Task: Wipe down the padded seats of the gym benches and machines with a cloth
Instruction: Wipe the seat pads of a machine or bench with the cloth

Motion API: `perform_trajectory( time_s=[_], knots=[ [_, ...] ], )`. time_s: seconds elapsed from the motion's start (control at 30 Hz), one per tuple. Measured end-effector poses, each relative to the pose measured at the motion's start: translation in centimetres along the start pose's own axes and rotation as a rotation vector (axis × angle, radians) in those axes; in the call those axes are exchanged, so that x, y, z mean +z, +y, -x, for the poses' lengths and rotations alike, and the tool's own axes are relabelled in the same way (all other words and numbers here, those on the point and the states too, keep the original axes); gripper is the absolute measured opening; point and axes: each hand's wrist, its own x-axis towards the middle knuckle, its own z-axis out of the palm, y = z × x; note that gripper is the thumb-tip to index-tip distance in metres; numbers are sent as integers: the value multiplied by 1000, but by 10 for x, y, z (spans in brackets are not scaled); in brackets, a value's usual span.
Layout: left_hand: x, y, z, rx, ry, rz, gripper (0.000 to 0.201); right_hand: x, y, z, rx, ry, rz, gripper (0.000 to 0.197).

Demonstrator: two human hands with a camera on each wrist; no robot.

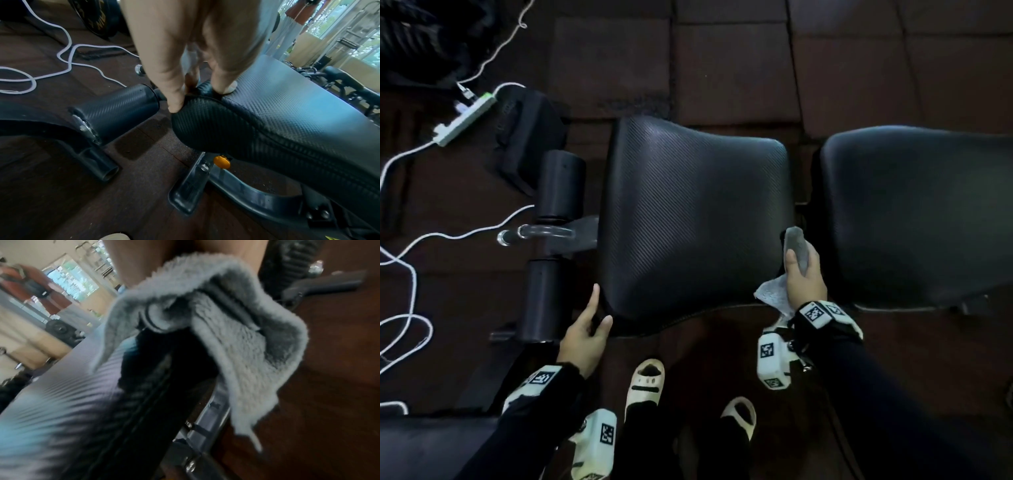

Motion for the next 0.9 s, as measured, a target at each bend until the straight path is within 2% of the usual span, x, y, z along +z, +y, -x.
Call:
perform_trajectory(
  time_s=[0.07,0.13,0.2,0.3,0.37,0.43,0.73,0.8,0.9],
  knots=[
    [-1,0,1,0,-31,40,69,12,12,15,21,104,-69,49],
    [-3,2,-1,8,-72,64,67,31,21,32,12,271,-117,53],
    [-7,4,-3,-4,-120,76,69,59,22,55,76,376,-151,63],
    [-10,6,-7,-33,-164,91,71,109,11,95,255,324,-257,73],
    [-11,5,-11,-47,-192,86,73,134,3,114,312,232,-316,74],
    [-11,2,-16,-63,-208,75,76,145,-2,121,355,211,-368,71],
    [-24,9,-16,-63,-309,60,81,104,1,80,351,512,-399,63],
    [-26,8,-17,-63,-319,49,81,105,-3,80,364,525,-409,61],
    [-25,4,-19,-42,-326,38,81,132,-10,95,390,477,-352,63]
  ],
)
